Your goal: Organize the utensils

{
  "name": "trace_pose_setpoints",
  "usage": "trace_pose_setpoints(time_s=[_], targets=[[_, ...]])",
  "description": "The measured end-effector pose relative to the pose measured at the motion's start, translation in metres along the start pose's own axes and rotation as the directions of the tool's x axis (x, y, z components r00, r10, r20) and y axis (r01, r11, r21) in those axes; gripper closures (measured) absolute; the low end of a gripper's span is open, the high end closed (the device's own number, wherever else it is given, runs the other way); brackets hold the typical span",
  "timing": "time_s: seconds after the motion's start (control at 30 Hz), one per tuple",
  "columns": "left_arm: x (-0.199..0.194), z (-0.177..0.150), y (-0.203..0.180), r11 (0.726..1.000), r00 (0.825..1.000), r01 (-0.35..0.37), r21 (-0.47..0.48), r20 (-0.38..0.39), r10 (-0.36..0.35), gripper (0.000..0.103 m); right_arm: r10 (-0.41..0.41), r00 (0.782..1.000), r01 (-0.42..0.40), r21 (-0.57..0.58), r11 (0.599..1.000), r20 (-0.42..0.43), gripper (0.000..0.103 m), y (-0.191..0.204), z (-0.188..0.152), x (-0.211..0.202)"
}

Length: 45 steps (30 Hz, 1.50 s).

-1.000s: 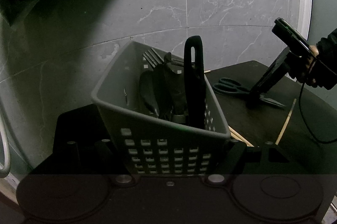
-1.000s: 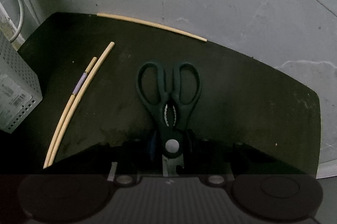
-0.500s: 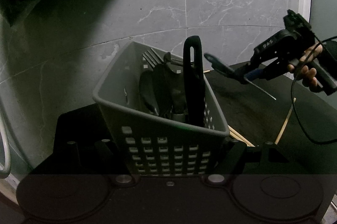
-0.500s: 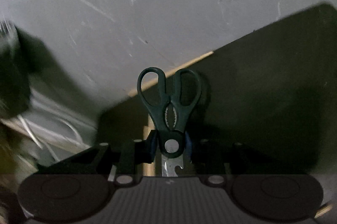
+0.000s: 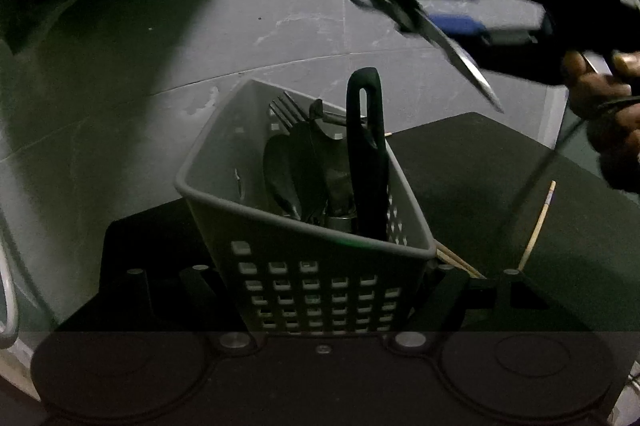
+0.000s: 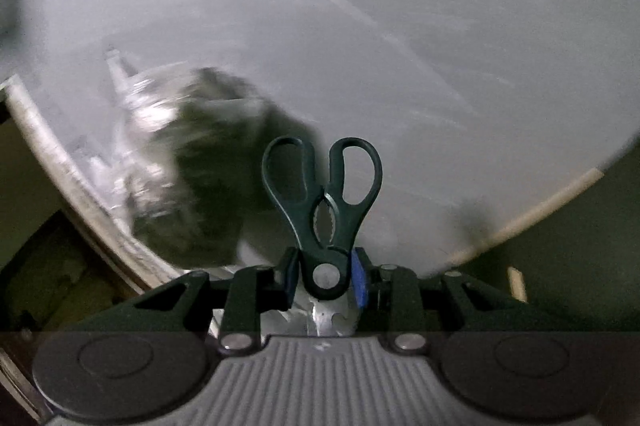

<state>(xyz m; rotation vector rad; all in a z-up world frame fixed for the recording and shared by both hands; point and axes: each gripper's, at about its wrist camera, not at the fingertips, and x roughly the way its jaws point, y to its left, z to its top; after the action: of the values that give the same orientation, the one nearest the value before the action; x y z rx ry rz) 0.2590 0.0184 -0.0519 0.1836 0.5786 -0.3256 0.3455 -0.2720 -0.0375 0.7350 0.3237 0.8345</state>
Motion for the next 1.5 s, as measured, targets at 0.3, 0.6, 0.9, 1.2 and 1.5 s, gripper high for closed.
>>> trace_pose_setpoints(time_s=[0.3, 0.6, 0.9, 1.2, 1.5], targets=[[-0.003, -0.001, 0.007, 0.998, 0.999, 0.038, 0.05, -0.008, -0.038, 0.026, 0.042, 0.993, -0.035, -0.062, 0.997, 0.114, 0.072, 0.05, -0.055, 0.036], [-0.001, -0.004, 0.011, 0.992, 0.997, 0.067, 0.107, 0.017, -0.069, 0.025, 0.011, 0.992, 0.011, -0.168, 0.986, 0.127, 0.072, 0.055, -0.088, 0.038], [-0.003, -0.007, 0.011, 0.987, 0.996, 0.083, 0.138, 0.03, -0.088, 0.024, -0.019, 0.99, 0.059, -0.285, 0.957, 0.141, 0.072, 0.064, -0.104, 0.033], [-0.002, -0.009, 0.013, 0.985, 0.995, 0.088, 0.147, 0.031, -0.093, 0.024, -0.044, 0.991, 0.08, -0.286, 0.955, 0.129, 0.072, 0.064, -0.115, 0.031], [0.0, -0.008, 0.017, 0.987, 0.995, 0.089, 0.133, 0.028, -0.094, 0.025, -0.002, 0.977, 0.053, -0.231, 0.972, 0.214, 0.072, 0.062, -0.102, 0.033]])
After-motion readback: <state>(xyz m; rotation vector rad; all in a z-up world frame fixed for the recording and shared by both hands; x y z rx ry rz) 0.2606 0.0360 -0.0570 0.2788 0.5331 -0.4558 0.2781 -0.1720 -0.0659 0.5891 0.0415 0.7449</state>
